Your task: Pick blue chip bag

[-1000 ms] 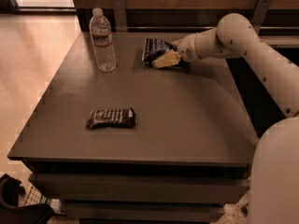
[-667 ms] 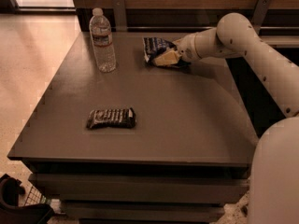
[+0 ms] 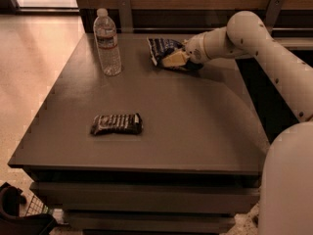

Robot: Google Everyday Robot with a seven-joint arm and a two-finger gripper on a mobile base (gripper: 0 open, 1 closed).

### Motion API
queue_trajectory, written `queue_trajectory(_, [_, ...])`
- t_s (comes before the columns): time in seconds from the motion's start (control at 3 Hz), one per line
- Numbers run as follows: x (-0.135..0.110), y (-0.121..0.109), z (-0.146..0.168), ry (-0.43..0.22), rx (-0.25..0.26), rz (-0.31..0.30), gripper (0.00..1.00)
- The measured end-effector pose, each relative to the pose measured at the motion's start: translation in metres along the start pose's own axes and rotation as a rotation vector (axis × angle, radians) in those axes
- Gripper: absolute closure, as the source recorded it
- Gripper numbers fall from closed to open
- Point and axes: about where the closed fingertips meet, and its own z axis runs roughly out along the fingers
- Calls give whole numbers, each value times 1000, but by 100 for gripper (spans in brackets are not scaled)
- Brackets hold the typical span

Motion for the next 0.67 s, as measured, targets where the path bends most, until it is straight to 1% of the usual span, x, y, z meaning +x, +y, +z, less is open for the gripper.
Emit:
queue_trajectory(0.33, [0, 0, 0, 0, 0, 0, 100])
queue_trajectory(0.67, [-24, 5, -27, 24, 58, -26, 100])
